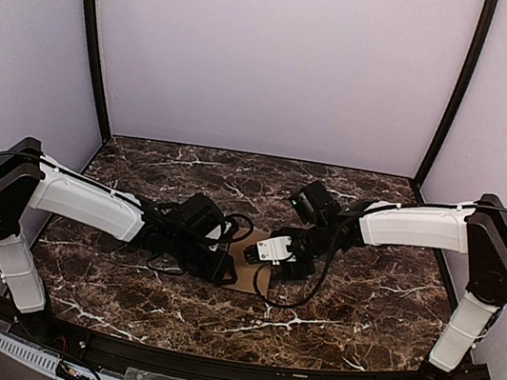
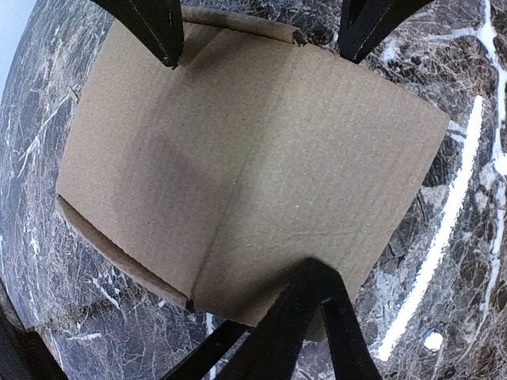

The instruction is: Fold the paper box

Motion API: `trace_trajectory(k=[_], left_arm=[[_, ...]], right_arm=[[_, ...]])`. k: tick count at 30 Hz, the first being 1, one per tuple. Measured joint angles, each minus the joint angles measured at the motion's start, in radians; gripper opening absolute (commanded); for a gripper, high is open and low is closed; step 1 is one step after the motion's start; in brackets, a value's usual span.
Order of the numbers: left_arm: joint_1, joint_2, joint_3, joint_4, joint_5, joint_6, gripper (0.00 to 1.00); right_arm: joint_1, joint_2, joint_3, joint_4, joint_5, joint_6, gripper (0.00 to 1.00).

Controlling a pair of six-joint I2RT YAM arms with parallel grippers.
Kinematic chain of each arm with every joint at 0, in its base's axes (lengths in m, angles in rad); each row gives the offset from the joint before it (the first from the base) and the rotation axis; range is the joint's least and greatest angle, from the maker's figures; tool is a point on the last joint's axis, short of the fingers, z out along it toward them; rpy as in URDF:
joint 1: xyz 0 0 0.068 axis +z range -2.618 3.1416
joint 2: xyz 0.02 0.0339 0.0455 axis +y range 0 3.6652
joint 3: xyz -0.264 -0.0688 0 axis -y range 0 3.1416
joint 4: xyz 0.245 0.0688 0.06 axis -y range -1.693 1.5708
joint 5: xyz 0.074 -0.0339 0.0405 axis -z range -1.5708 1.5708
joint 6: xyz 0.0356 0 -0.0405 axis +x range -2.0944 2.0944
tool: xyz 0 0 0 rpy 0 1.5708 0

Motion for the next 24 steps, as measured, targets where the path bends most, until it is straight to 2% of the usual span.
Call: trace_trajectory(k=[7, 14, 24], left_arm=[[-0.003, 0.0, -0.001, -0.002, -0.064, 0.031, 0.44], [-0.027, -0.003, -0.008, 0.016, -0.146, 0.067, 0.43], [-0.033, -0.007, -0.018, 0.014, -0.204, 0.091, 0.43]], right_arm=[[0.0, 0.003, -0.003, 0.029, 0.004, 0.019, 0.66], [-0.001, 0.001, -0.01, 0.041, 0.001, 0.028, 0.7], [-0.014, -0.034, 0.051, -0.072, -0.084, 0.064, 0.72]])
